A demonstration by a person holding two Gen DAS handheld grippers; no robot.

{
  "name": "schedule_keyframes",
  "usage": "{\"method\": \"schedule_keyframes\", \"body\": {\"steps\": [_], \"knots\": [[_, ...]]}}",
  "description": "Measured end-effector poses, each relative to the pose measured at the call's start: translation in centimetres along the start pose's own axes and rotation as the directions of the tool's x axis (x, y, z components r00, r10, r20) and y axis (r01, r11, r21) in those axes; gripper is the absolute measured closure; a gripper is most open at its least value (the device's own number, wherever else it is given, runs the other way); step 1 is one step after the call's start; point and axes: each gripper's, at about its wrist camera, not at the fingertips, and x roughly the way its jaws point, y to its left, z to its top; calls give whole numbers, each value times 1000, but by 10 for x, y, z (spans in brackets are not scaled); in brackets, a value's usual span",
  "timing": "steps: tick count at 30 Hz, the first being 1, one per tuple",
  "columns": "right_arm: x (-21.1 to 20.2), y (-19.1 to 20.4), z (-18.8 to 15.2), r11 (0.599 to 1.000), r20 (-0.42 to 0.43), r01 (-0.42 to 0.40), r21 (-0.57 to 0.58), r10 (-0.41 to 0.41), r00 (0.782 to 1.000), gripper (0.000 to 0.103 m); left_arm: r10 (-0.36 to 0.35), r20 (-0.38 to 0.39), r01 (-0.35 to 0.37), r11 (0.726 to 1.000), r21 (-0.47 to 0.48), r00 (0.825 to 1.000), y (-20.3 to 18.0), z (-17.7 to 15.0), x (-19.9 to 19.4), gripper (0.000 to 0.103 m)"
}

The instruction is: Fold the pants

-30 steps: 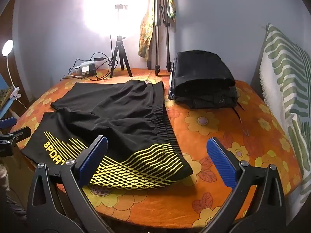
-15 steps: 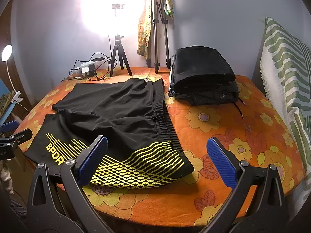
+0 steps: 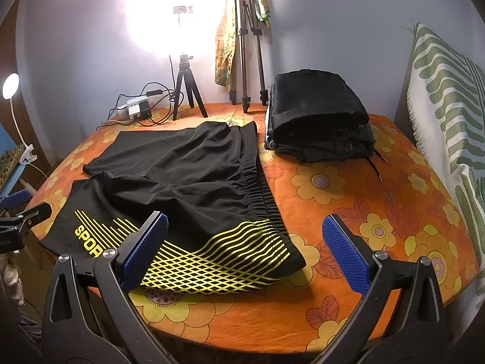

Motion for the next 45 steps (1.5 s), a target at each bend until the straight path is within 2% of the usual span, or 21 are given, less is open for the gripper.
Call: {"method": "schedule_keyframes", "body": {"steps": [45], "knots": [[4,3,-2,1000,-16,-10,18,11,1000,0,4,14,-4,1000,10,1000,3,1,-3,0]]}}
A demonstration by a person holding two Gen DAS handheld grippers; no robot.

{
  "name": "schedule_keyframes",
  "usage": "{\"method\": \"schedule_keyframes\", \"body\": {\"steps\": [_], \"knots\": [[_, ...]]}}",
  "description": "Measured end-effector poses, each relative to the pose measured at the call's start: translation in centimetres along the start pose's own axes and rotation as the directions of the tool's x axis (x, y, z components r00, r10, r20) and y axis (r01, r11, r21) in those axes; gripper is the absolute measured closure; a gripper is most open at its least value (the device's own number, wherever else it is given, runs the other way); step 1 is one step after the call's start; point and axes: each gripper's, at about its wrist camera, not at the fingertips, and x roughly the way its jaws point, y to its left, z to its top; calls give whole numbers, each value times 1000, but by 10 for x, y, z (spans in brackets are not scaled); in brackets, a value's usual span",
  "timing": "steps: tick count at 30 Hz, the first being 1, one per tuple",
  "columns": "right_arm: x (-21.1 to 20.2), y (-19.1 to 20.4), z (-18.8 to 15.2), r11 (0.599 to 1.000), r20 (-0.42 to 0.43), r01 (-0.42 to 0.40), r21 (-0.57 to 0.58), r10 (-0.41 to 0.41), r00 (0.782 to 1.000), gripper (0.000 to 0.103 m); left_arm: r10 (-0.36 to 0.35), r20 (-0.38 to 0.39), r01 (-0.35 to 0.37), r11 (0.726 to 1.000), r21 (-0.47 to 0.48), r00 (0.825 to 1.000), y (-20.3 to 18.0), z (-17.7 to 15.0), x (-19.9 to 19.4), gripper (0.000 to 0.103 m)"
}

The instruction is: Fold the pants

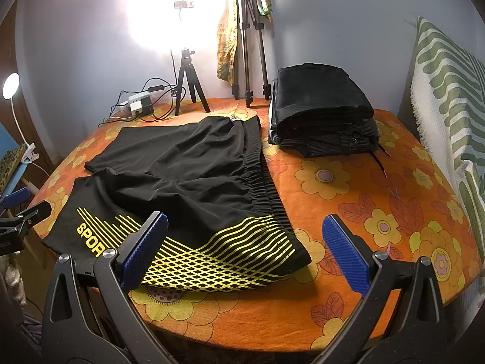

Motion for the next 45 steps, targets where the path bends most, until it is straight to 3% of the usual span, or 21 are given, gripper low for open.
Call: {"method": "schedule_keyframes", "body": {"steps": [15,24,28,33,41,45], "knots": [[2,-2,2,1000,3,3,-1,-3,1000,0,-1,1,1,1000,0,1000,2,-4,3,0],[11,-13,8,999,12,28,37,-28,1000,0,-8,-2,8,998,-70,1000,34,-3,12,2],[18,-27,15,997,31,-32,72,30,999,0,-4,-8,3,996,-90,1000,48,1,15,6],[28,-35,31,997,27,-19,81,17,999,0,9,-7,-9,995,-104,1000,64,9,19,13],[37,-34,60,998,14,-31,50,30,999,2,-32,-25,28,987,-156,999,91,36,33,14],[53,-37,78,990,-12,-128,62,129,992,9,-2,-17,0,995,-100,1000,101,58,47,17]]}}
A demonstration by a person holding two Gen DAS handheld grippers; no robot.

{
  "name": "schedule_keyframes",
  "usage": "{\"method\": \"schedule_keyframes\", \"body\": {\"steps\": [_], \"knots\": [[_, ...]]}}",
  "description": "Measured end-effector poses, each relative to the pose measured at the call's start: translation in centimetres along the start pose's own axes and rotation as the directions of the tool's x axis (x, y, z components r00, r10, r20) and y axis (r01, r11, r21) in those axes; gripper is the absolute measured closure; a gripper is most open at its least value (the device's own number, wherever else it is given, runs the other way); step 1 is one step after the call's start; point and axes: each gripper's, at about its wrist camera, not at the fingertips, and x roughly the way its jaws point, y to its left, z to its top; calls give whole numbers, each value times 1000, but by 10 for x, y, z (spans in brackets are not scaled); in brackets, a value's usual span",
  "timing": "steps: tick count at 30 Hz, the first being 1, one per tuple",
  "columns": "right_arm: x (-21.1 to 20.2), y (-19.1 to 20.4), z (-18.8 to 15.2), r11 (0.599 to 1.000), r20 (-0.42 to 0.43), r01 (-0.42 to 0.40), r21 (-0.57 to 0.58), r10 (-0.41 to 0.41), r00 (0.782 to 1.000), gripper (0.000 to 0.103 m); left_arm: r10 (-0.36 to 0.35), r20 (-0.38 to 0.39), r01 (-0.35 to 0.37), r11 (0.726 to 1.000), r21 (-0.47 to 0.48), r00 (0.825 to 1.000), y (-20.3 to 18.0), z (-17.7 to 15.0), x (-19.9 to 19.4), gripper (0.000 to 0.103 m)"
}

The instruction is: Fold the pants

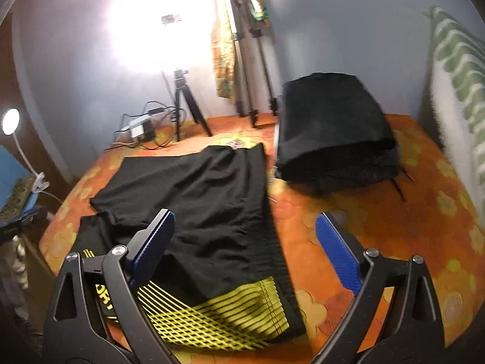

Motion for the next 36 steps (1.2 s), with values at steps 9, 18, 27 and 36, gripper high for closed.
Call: {"method": "schedule_keyframes", "body": {"steps": [9,18,27,36], "knots": [[67,7,57,972,-93,-89,-215,71,993,25,-35,-58,33,999,-31,998,34,50,60,18],[164,12,111,928,-242,-131,-348,46,969,33,-45,-116,40,998,-51,992,48,96,145,22],[243,7,139,914,-382,-192,-358,44,923,35,-74,-179,65,996,-55,981,47,124,222,23],[293,22,134,886,-530,-253,-389,10,848,35,-69,-241,54,996,-66,968,53,122,270,23]]}}
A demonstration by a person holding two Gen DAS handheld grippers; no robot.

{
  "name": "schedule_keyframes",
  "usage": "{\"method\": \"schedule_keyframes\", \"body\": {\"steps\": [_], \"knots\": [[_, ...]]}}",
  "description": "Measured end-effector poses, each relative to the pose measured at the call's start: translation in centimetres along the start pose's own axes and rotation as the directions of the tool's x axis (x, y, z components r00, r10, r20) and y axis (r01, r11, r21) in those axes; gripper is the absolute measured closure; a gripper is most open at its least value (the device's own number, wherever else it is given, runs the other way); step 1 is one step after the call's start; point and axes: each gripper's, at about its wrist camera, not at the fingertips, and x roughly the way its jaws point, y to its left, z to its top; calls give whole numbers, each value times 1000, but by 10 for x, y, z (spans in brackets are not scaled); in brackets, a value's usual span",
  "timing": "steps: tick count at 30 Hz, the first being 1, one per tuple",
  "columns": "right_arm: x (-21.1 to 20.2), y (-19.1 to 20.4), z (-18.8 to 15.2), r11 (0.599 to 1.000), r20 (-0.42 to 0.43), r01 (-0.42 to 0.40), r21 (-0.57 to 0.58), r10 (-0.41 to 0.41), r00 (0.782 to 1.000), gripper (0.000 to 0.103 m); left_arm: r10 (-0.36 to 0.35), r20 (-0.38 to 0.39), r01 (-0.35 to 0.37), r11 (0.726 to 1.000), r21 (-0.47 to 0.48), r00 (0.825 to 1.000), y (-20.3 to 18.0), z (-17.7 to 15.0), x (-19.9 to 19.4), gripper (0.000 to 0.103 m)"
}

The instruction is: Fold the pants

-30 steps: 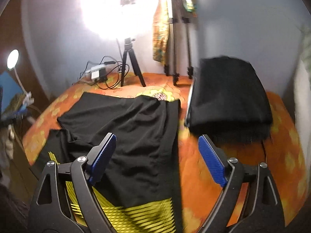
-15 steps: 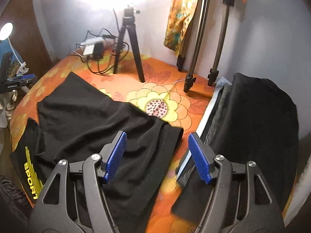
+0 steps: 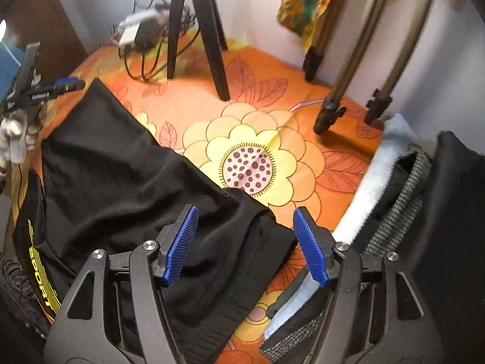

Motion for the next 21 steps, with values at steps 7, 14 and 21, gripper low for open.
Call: {"method": "schedule_keyframes", "body": {"steps": [7,14,21], "knots": [[17,0,14,998,-74,15,-69,-20,997,35,20,-8,-20,1000,7,1000,5,2,18,23],[45,-7,12,998,-156,-13,-68,2,988,35,42,-9,-42,999,33,999,0,0,30,23],[59,-19,6,999,-201,-23,-31,16,979,38,81,23,-83,992,98,996,-12,-8,36,22]]}}
